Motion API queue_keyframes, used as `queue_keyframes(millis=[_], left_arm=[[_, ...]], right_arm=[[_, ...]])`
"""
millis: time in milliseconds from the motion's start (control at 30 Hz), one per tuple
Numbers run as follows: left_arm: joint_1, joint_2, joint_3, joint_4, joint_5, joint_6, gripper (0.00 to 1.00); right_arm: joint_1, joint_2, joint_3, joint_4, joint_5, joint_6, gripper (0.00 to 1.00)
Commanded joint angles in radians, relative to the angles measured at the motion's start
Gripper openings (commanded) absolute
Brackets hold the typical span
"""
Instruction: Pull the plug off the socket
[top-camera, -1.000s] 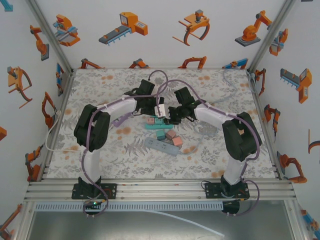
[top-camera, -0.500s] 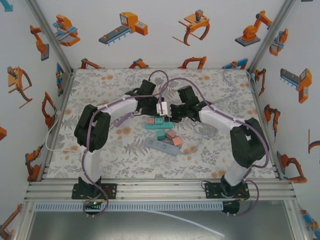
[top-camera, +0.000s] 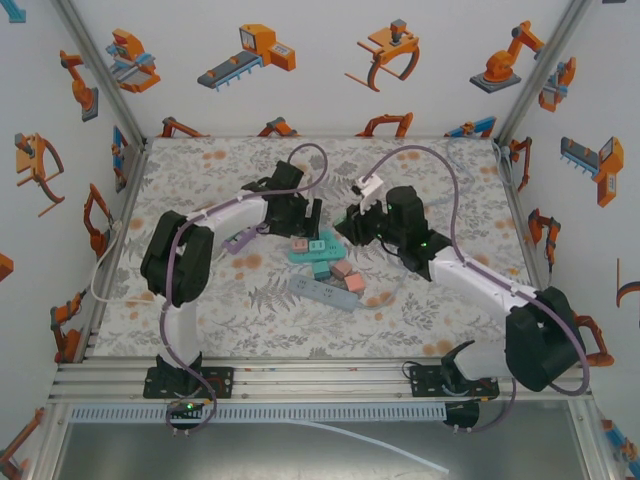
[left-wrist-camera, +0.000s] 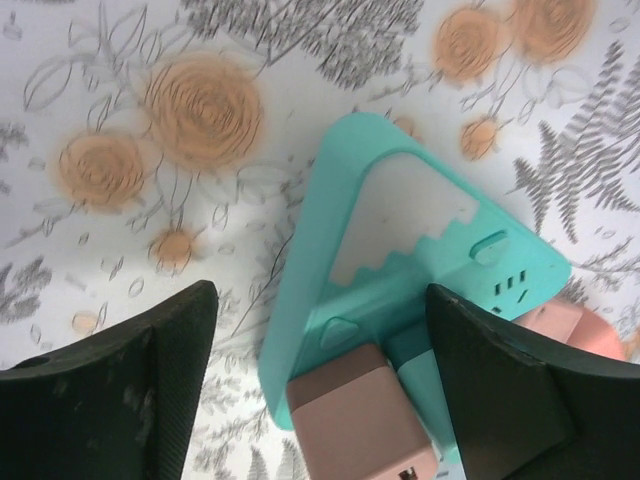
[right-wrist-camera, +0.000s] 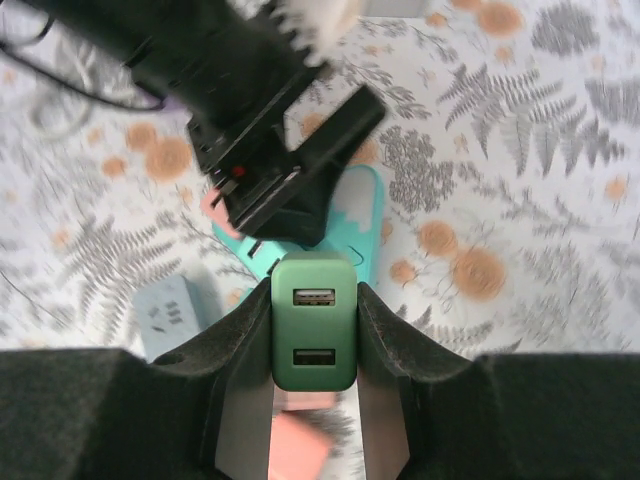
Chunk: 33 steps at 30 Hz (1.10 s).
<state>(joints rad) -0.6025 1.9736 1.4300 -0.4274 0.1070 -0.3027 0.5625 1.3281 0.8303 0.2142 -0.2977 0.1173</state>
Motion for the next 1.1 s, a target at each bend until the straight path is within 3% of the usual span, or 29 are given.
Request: queue_keyframes(millis=[0,133,300,433,633,700,933,1067], left_arm=[[-0.005,-0.093,-0.015,-0.125,-0.043,0.019,0.81],[-0.011,-0.176,-0.016,-0.171,-0.044,0.040,0.87],[-0.025,-0.289,-0.043,-0.212,-0.059,0.059,0.90],[-0.073,-0.395,-0.109,-0.180,0.044,0.116,0.93],[-0.178,-0.515,-0.249,-0.143,0.201,0.180,0.97],[-0.192,-0.553,-0.307,-0.105,0.228,0.176,0.98],[-0.194,-0.639,-0.409,-0.070,0.152,0.137,1.00],[-0.195,-0.671,-0.423,-0.060,0.123,0.132,1.00]], right_arm=[[-0.016,-0.031,0.006,-0.086,0.143,0.443,0.06],[-0.027,-0.002,0.036,-0.215,0.152,0.618,0.06],[-0.032,0.032,-0.004,-0.202,0.173,0.735,0.09],[-0.052,0.074,-0.021,-0.210,0.210,0.737,0.10],[-0.127,0.162,-0.091,-0.071,0.128,0.808,0.11],[-0.128,0.198,-0.086,-0.068,0.111,0.798,0.15],[-0.128,0.274,-0.104,-0.030,0.095,0.823,0.24],[-0.128,0.272,-0.117,-0.046,0.109,0.827,0.34]])
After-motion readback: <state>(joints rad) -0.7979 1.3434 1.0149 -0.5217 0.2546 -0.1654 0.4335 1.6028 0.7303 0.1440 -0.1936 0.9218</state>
